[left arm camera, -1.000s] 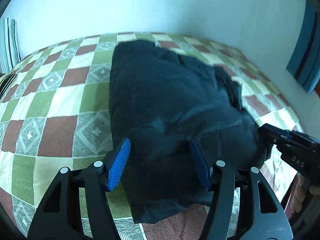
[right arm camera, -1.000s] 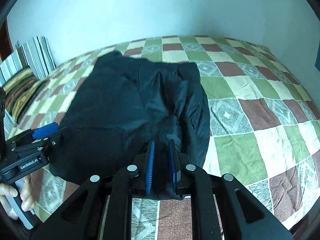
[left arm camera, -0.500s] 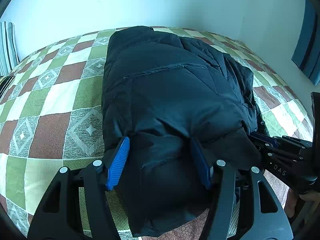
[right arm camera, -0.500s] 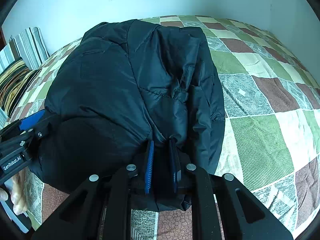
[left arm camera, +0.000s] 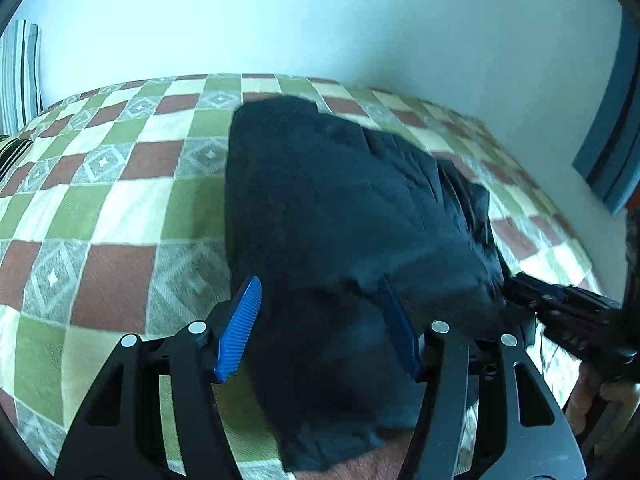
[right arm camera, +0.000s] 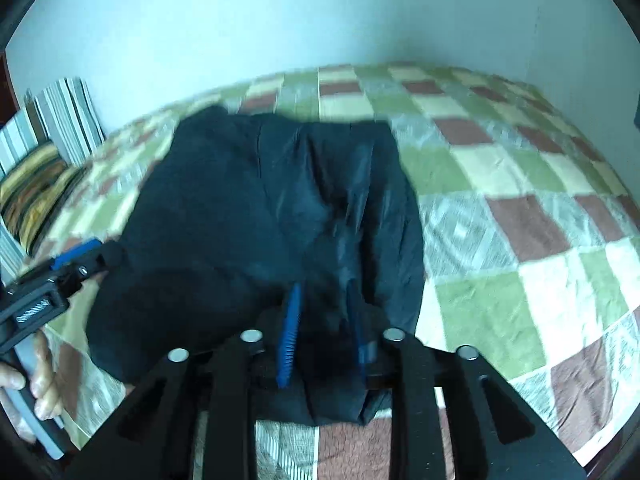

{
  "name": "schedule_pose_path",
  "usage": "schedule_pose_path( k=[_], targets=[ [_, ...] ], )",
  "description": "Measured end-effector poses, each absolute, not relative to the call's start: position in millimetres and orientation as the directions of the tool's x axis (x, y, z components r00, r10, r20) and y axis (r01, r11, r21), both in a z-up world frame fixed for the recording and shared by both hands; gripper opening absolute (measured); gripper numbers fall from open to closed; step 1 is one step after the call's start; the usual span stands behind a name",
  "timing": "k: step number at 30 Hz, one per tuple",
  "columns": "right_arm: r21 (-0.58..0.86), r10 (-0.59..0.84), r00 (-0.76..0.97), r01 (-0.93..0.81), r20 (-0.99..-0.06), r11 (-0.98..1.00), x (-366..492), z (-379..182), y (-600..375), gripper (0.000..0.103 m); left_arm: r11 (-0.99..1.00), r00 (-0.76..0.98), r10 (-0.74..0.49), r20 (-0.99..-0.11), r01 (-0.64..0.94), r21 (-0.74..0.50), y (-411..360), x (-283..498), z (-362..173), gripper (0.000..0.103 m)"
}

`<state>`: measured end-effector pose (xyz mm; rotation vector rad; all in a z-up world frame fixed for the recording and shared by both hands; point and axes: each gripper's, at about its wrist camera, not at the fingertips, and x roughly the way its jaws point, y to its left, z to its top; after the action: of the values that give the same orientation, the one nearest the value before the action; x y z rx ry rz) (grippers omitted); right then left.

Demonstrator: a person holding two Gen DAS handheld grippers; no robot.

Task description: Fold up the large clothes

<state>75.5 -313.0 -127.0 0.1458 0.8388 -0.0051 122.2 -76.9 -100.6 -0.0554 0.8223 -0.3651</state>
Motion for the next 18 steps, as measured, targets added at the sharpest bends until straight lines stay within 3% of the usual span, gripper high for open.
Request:
schedule_pose_path(
  k=[9,18],
  targets=[
    [0.145,0.049,0.716,0.074,-0.697,0.987,141.2,-99.9,-322.6,0.029,0.947,0.613,-0.31,-0.726,0.269,-0.177,-80.9,185.6,-92.1,0.058],
    [0.11,0.04,0.619,0.074,-0.785,0.991,180.0,-146.0,-323.3,0.029,0.953,0.56,-0.267,-0.784,0.272,-0.131,-97.4,209.5,-120.6,0.055]
  ],
)
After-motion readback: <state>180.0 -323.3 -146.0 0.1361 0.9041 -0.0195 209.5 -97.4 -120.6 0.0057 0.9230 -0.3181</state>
